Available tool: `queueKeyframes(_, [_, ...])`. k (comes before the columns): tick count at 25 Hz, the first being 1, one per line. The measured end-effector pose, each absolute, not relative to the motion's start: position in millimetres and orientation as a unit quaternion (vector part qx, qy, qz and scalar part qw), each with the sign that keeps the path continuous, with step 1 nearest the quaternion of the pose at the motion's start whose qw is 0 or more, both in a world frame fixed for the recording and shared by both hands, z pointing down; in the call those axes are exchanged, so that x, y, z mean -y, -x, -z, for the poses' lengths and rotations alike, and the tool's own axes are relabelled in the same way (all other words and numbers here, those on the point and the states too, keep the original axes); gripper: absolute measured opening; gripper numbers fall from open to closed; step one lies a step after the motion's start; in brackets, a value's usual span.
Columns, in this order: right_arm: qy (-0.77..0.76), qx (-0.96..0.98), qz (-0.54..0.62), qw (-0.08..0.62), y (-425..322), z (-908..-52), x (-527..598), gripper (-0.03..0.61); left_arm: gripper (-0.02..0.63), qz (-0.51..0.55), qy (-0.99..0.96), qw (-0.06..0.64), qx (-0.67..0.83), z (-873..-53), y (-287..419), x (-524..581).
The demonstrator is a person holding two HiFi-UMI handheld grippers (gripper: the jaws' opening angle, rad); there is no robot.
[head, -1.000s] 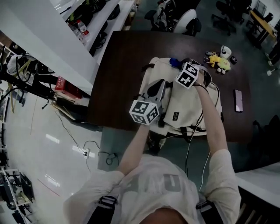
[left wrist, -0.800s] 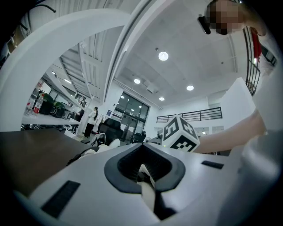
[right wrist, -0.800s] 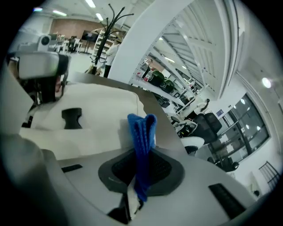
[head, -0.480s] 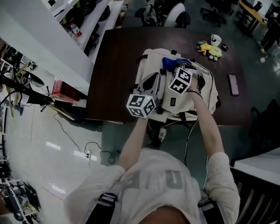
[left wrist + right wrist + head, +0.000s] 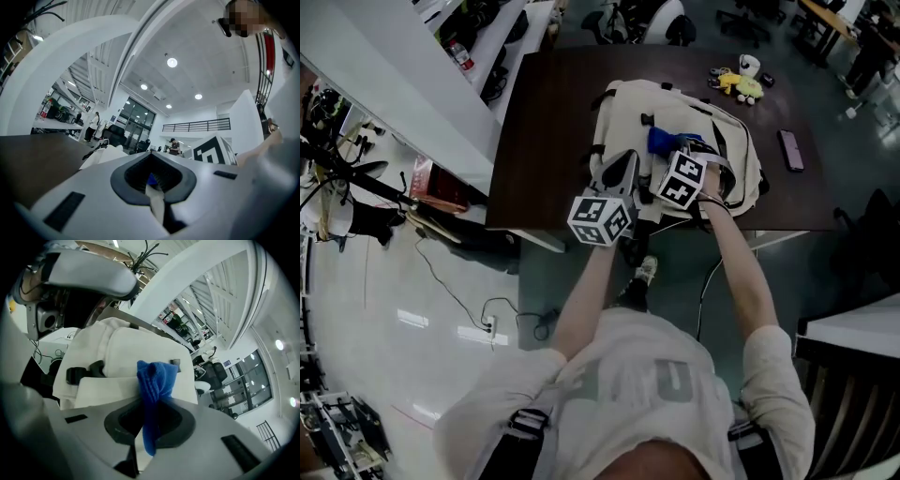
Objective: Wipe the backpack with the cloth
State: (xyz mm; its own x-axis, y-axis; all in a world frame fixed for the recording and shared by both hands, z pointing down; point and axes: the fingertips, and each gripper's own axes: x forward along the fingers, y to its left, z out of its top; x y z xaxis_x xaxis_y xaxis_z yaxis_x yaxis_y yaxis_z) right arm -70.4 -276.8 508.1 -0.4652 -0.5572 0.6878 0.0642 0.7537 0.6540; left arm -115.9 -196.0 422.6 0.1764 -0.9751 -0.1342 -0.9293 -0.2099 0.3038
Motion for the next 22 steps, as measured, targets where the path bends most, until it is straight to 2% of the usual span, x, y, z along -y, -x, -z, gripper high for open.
queueKeyframes(12, [-0.116,0.792,0.297,0.521,43.6,-558.6,171.3,0.041,0.002,0.157,-0.765,0.081,0.619,-427.0,95.1,136.2])
queueKeyframes(22, [-0.132,0.804,0.277,0.509,32.7,-568.7,141.3,0.041,0.002,0.154,-0.77,0.091,0.612,-437.6,83.7,120.2])
